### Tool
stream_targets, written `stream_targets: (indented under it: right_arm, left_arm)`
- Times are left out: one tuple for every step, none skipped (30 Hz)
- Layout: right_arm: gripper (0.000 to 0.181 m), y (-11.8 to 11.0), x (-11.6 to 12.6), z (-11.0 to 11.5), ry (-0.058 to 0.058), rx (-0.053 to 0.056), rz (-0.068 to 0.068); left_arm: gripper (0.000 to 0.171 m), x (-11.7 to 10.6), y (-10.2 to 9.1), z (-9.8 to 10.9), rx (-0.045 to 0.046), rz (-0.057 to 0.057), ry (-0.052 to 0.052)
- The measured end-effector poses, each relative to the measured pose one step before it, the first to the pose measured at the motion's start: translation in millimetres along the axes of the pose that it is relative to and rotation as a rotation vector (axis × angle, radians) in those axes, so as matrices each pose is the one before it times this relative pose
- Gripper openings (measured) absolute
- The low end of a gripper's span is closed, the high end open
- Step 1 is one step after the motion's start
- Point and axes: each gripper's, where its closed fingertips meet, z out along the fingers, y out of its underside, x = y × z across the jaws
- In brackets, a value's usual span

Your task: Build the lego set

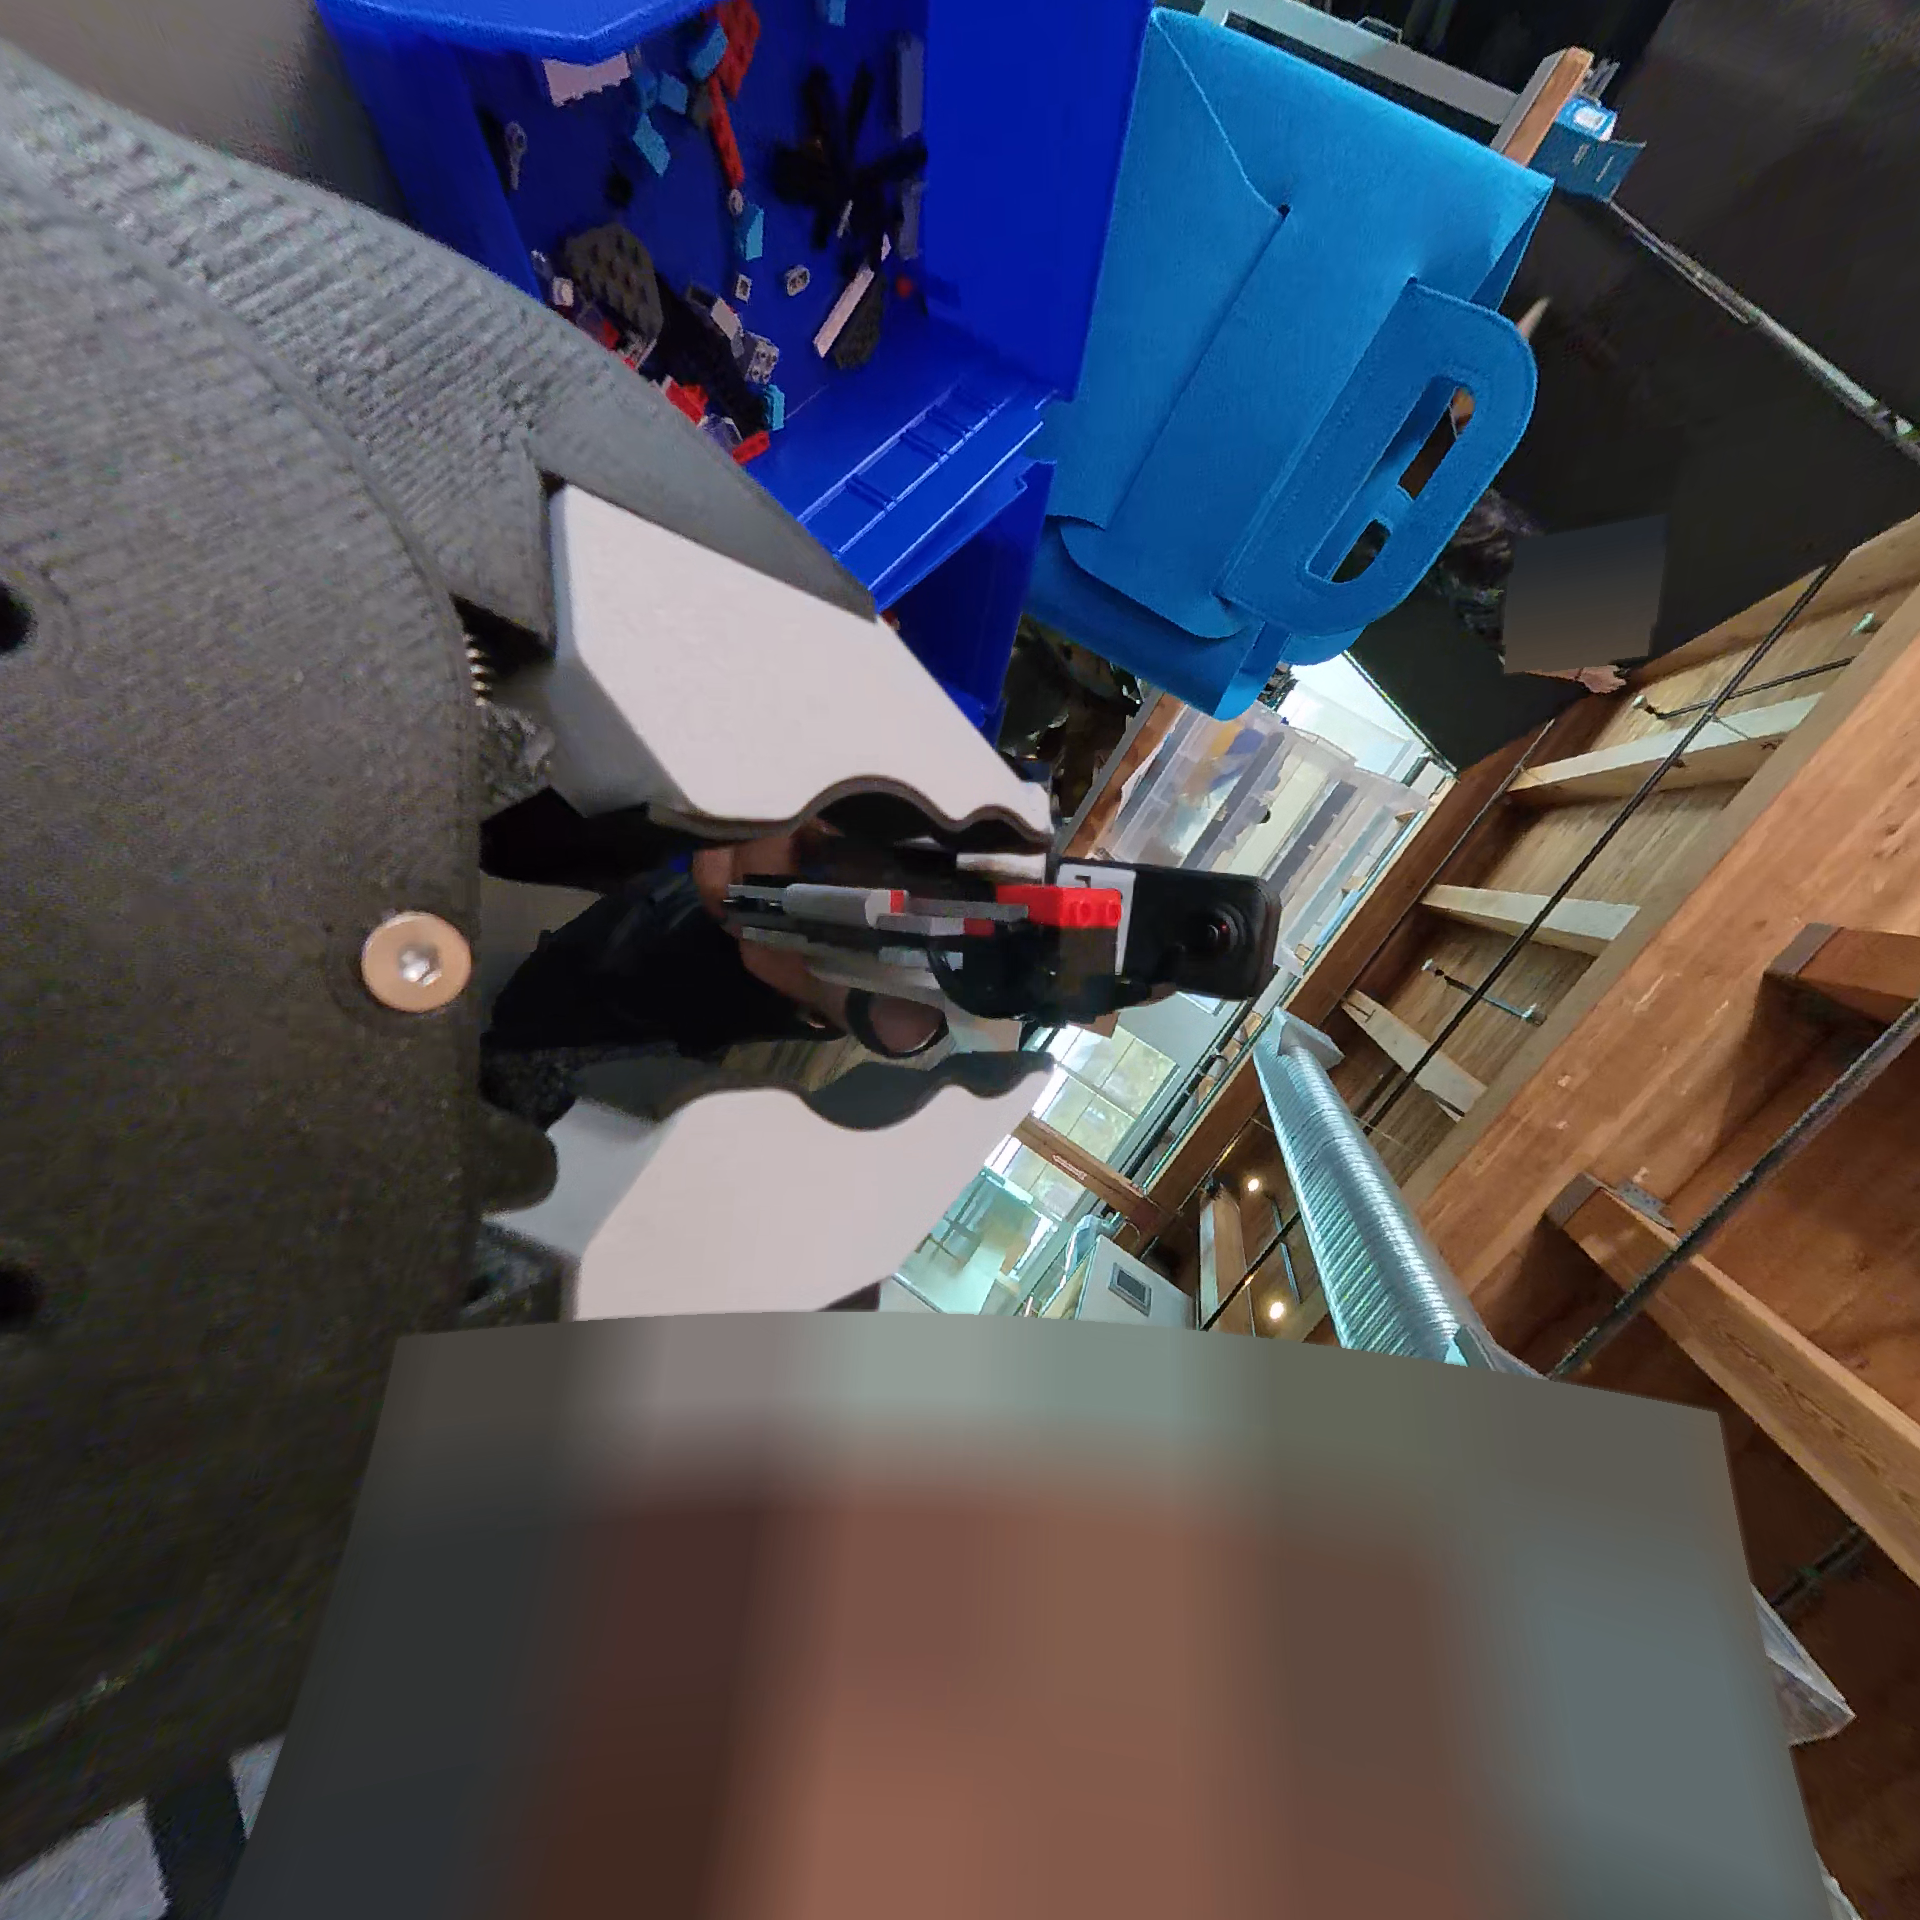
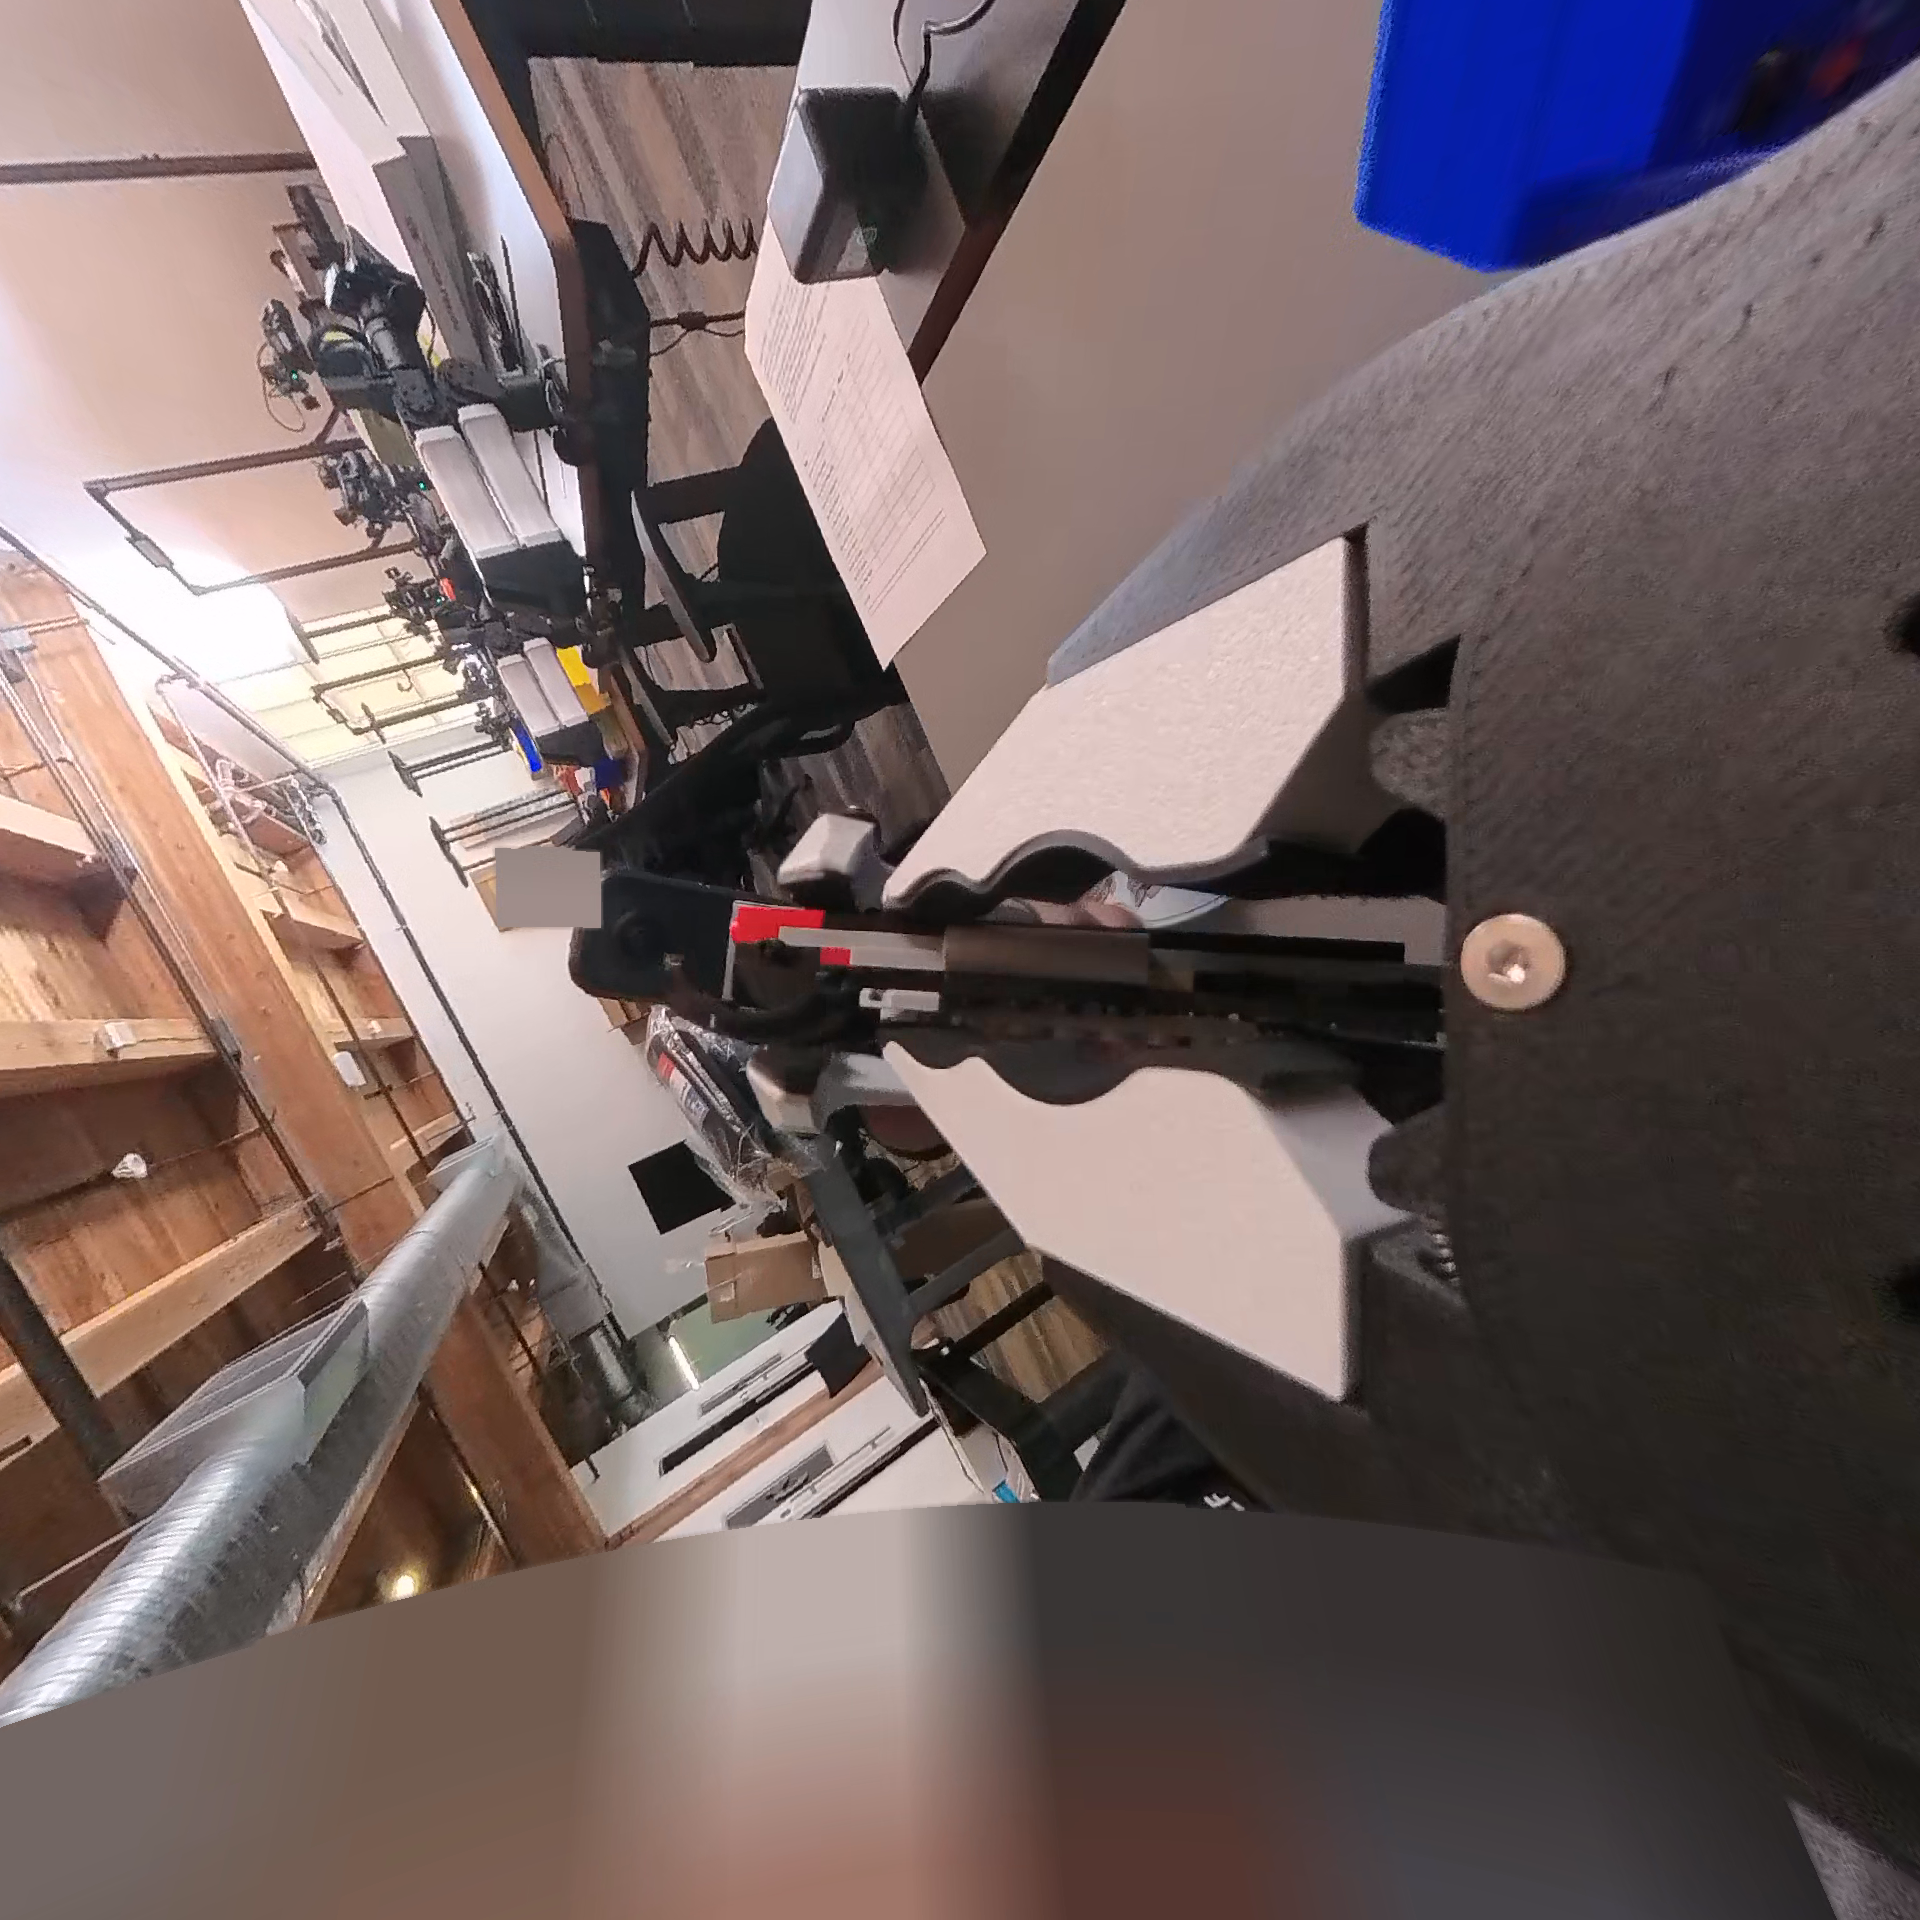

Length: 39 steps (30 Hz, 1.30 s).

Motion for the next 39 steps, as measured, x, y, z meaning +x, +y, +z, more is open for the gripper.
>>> stream_targets:
  right_arm:
    - [0.022, 0.68, 0.36, 0.96, -0.0016, 0.0006, 0.0032]
    - [0.021, 0.74, 0.53, 0.86, 0.0008, 0.0009, 0.0019]
    - [0.021, 0.46, 0.47, 0.74, 0.0004, 0.0021, 0.0010]
    - [0.021, 0.16, 0.12, 0.55, -0.0022, 0.0039, 0.0012]
    - [0.021, -0.12, 0.08, 0.47, -0.0028, 0.0046, 0.0019]
    - [0.021, 0.02, 0.06, 0.28, -0.0019, 0.0019, 0.0009]
    - [0.022, 0.38, -0.01, 0.29, -0.0018, -0.0006, -0.0039]
    - [0.022, 0.46, 0.02, 0.22, -0.0014, -0.0024, -0.0083]
    - [0.022, 1.25, 1.00, 0.33, 0.0046, -0.0080, -0.0117]
    - [0.023, 1.40, 2.07, 0.08, 0.0116, -0.0107, -0.0172]
    - [0.027, 0.78, 1.61, -0.48, 0.0099, -0.0092, -0.0232]
    - [0.031, 1.00, 1.93, -1.21, 0.0125, -0.0143, -0.0271]
    - [0.034, 1.50, 2.72, -1.59, 0.0201, -0.0227, -0.0369]
    - [0.037, 0.92, 2.52, -2.06, 0.0227, -0.0198, -0.0472]
    - [0.038, -0.50, 2.67, -2.38, 0.0262, -0.0113, -0.0520]
    - [0.038, -0.65, 3.19, -2.40, 0.0307, -0.0082, -0.0580]
    - [0.038, -0.74, 1.80, -2.06, 0.0224, -0.0043, -0.0606]
    - [0.038, -0.94, -0.26, -1.83, 0.0068, 0.0008, -0.0527]
    - [0.037, -0.65, -1.59, -1.54, -0.0055, 0.0020, -0.0407]
    - [0.037, -0.99, -2.67, -1.31, -0.0141, 0.0050, -0.0308]
    - [0.037, -1.27, -2.63, -1.18, -0.0141, 0.0079, -0.0228]
    - [0.037, -1.31, -3.09, -0.84, -0.0160, 0.0085, -0.0192]
    - [0.035, -1.51, -3.44, -0.70, -0.0167, 0.0095, -0.0177]
    - [0.034, -1.61, -3.54, -0.36, -0.0155, 0.0098, -0.0162]
    - [0.032, -1.55, -3.60, 0.09, -0.0150, 0.0079, -0.0114]
    - [0.031, -1.30, -4.13, 0.54, -0.0167, 0.0055, -0.0063]
    - [0.030, -0.95, -4.11, 0.86, -0.0157, 0.0017, -0.0045]
    - [0.029, -0.57, -3.56, 1.17, -0.0115, -0.0011, -0.0066]
    - [0.028, -0.28, -2.14, 0.99, -0.0036, -0.0025, -0.0072]
    - [0.026, 0.35, -0.83, 1.08, 0.0023, -0.0056, -0.0036]
    - [0.024, 0.45, -0.65, 0.79, 0.0003, -0.0043, -0.0010]
    - [0.021, -0.70, -1.09, 0.53, -0.0025, 0.0029, -0.0002]
    - [0.020, -1.42, -0.61, 0.30, -0.0007, 0.0082, 0.0018]
    - [0.018, -1.55, -0.63, 0.18, -0.0015, 0.0085, 0.0030]
    - [0.016, -1.49, -0.98, 0.15, -0.0037, 0.0081, 0.0035]
    - [0.015, -1.27, -0.92, 0.15, -0.0027, 0.0057, 0.0024]
    - [0.015, -0.90, -0.73, 0.30, -0.0008, 0.0030, 0.0001]
    - [0.014, -0.78, -0.47, 0.15, 0.0008, 0.0022, 0.0001]
    - [0.013, -0.86, -0.45, 0.23, 0.0003, 0.0022, 0.0017]
  left_arm:
    - [0.034, -0.17, 0.02, -0.02, 0.00300, 0.0024, 0.0012]
    - [0.030, -0.27, 0.72, 0.08, -0.00144, 0.0016, 0.0022]
    - [0.029, -0.25, 0.69, 0.19, -0.00111, 0.0008, 0.0022]
    - [0.028, -0.30, -0.29, -0.10, 0.00569, 0.0041, 0.0018]
    - [0.026, -0.14, -0.40, -0.34, 0.00474, 0.0119, 0.0006]
    - [0.025, -0.23, -0.01, -0.37, 0.00005, 0.0160, -0.0008]
    - [0.025, 0.02, 0.10, -0.42, -0.00326, 0.0171, -0.0008]
    - [0.025, 0.04, 0.37, -0.33, -0.00657, 0.0215, -0.0022]
    - [0.024, -1.02, 0.81, -0.57, -0.01088, 0.0235, -0.0099]
    - [0.025, -2.09, 1.04, -0.92, -0.01491, 0.0261, -0.0174]
    - [0.025, -2.95, 0.98, -1.53, -0.01736, 0.0251, -0.0242]
    - [0.024, -3.19, 0.45, -1.97, -0.01705, 0.0279, -0.0265]
    - [0.025, -2.90, 0.30, -2.30, -0.01835, 0.0332, -0.0281]
    - [0.025, -3.89, 1.35, -2.30, -0.02807, 0.0389, -0.0365]
    - [0.025, -4.62, 2.24, -2.17, -0.03507, 0.0487, -0.0455]
    - [0.025, -3.65, 2.73, -1.67, -0.03889, 0.0606, -0.0437]
    - [0.025, -2.02, 3.74, -0.97, -0.04415, 0.0628, -0.0352]
    - [0.025, -0.32, 3.95, -0.40, -0.04328, 0.0568, -0.0248]
    - [0.025, 1.25, 2.44, -0.23, -0.03155, 0.0487, -0.0140]
    - [0.025, 3.40, 0.87, -0.26, -0.01992, 0.0463, -0.0008]
    - [0.025, 4.44, 0.29, -0.12, -0.01503, 0.0416, 0.0071]
    - [0.025, 4.57, -0.39, -0.16, -0.01035, 0.0329, 0.0091]
    - [0.025, 4.30, -0.60, 0.11, -0.00730, 0.0296, 0.0088]
    - [0.025, 3.96, -0.77, 0.27, -0.00571, 0.0269, 0.0075]
    - [0.025, 2.91, -0.74, 0.56, -0.00426, 0.0151, 0.0035]
    - [0.025, 2.85, -0.86, 0.62, -0.00159, 0.0078, 0.0072]
    - [0.025, 2.76, -0.81, 0.65, 0.00136, 0.0046, 0.0097]
    - [0.025, 2.23, -1.20, 0.37, 0.00499, 0.0010, 0.0089]
    - [0.025, 1.77, -1.55, 0.07, 0.00825, 0.0005, 0.0085]
    - [0.025, 1.67, -1.39, -0.25, 0.00844, -0.0015, 0.0108]
    - [0.025, 1.63, -1.02, -0.35, 0.00754, -0.0049, 0.0128]
    - [0.025, 1.58, -1.02, -0.50, 0.00835, -0.0035, 0.0136]
    - [0.025, 1.23, -1.01, -0.51, 0.00983, -0.0036, 0.0121]
    - [0.025, 1.40, -1.30, -0.61, 0.01196, -0.0046, 0.0140]
    - [0.025, 0.62, -1.03, -0.74, 0.01163, -0.0072, 0.0118]
    - [0.025, 0.12, -0.86, -0.79, 0.01175, -0.0085, 0.0095]
    - [0.025, 0.27, -0.50, -0.71, 0.01036, -0.0083, 0.0108]
    - [0.025, 0.06, -0.39, -0.65, 0.00856, -0.0079, 0.0091]
    - [0.025, 0.10, -0.40, -0.42, 0.00838, -0.0062, 0.0084]
